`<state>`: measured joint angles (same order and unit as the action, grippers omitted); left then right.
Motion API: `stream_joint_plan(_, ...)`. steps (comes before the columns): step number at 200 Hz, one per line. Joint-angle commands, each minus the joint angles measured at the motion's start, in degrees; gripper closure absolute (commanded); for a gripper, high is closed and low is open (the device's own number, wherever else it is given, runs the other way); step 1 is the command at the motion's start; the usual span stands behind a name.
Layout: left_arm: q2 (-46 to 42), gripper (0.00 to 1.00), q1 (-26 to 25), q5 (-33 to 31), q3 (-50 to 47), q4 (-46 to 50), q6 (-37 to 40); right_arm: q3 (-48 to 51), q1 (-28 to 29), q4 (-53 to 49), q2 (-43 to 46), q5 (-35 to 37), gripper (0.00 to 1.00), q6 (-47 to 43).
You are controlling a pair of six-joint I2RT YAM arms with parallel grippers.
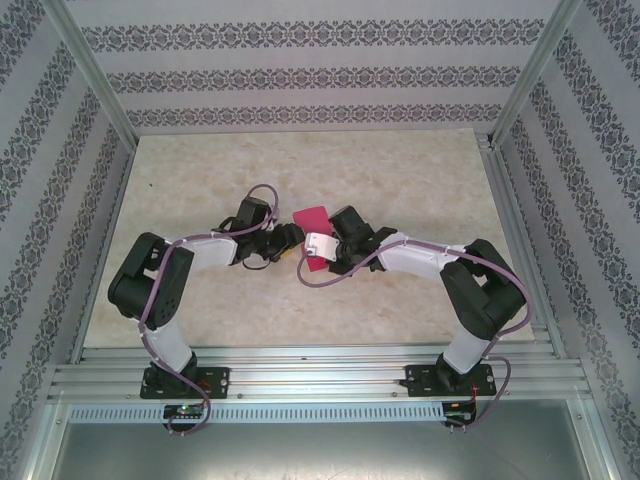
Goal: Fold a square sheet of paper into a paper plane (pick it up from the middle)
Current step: Fold the triangle a second time at the center of the table.
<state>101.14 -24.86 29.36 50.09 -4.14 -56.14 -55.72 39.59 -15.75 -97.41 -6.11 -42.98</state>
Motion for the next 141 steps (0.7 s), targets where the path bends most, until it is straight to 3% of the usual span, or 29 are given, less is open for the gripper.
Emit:
stream_joint_plan(1, 1.28, 0.45, -1.86, 1.84, 0.74, -3.31, -4.85, 0.82, -0.61, 1.11, 1.77, -1.28, 0.93, 0.40)
stream_joint_plan(62, 0.14, 0.46, -2.80, -0.16, -2.91, -4.50, -12.89, 1.08, -0.73, 1.59, 1.87, -1.32, 0.93, 0.27)
stream_joint_plan(92, 3.33, 0.51, -4.20, 2.37, -4.15, -13.59, -19.06, 1.12, -0.75, 1.69, 2.04, -1.26, 0.93, -0.03)
stream_joint_plan(117, 3.33, 0.52, -4.40, 1.22, -3.10, -11.89, -18.09, 1.26, -0.70, 1.73, 1.75, -1.10, 0.92, -0.17)
stream_joint_plan(141, 2.90, 0.60, -4.58, 0.17, -1.24, -8.46, -16.47, 1.15, -0.70, 1.60, 1.73, -1.19, 0.92, -0.31)
